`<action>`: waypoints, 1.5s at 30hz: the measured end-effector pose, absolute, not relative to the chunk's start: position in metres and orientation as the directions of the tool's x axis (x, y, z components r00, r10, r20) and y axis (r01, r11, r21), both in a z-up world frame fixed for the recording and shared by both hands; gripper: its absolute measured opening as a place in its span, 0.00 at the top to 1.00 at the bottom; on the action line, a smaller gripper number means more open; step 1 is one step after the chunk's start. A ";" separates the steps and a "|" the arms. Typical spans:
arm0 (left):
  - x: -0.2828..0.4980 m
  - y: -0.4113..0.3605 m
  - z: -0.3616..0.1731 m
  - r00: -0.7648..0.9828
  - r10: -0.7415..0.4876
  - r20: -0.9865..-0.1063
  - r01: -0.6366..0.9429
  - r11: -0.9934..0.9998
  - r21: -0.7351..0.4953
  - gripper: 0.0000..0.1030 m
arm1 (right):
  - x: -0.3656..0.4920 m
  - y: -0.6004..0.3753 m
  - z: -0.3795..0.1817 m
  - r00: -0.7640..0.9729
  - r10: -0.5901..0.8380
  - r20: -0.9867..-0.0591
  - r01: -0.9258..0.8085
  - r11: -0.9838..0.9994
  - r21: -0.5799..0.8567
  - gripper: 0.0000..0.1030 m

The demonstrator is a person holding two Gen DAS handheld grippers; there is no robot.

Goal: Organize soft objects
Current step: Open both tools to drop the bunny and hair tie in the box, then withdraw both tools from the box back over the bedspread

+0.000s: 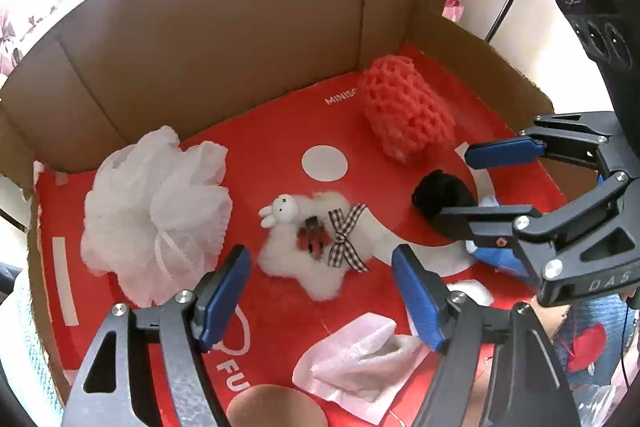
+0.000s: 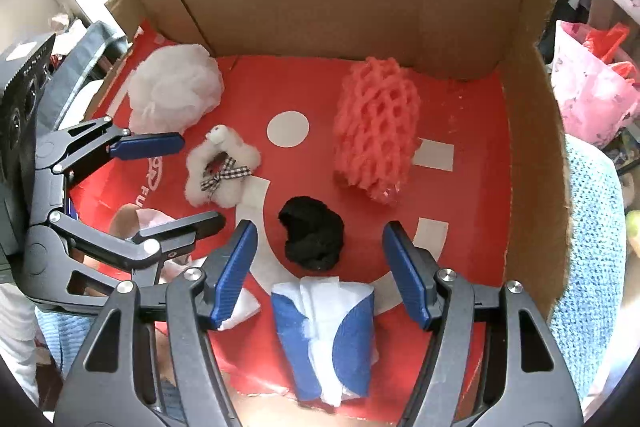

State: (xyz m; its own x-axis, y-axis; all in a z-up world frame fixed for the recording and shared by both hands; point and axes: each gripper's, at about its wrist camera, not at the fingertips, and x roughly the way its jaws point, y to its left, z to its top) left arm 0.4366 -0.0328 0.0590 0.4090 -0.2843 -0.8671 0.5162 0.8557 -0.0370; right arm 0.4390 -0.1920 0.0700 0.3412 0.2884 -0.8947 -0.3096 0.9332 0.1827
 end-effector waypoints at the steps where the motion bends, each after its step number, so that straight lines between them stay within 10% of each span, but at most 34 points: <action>1: 0.434 -0.031 0.060 0.412 -0.286 -0.865 0.512 0.858 -0.040 0.22 | 0.437 -0.193 0.073 0.346 0.288 -0.893 -0.311 0.933 0.180 0.37; 29: 0.244 0.017 0.196 0.721 -0.352 -0.597 0.377 0.922 -0.087 0.00 | 0.250 -0.212 0.209 0.628 0.337 -0.701 -0.379 0.920 0.102 0.19; 45: 0.108 0.014 0.179 0.796 -0.362 -0.484 0.350 0.929 -0.119 0.00 | 0.099 -0.230 0.215 0.801 0.304 -0.516 -0.345 0.938 0.017 0.07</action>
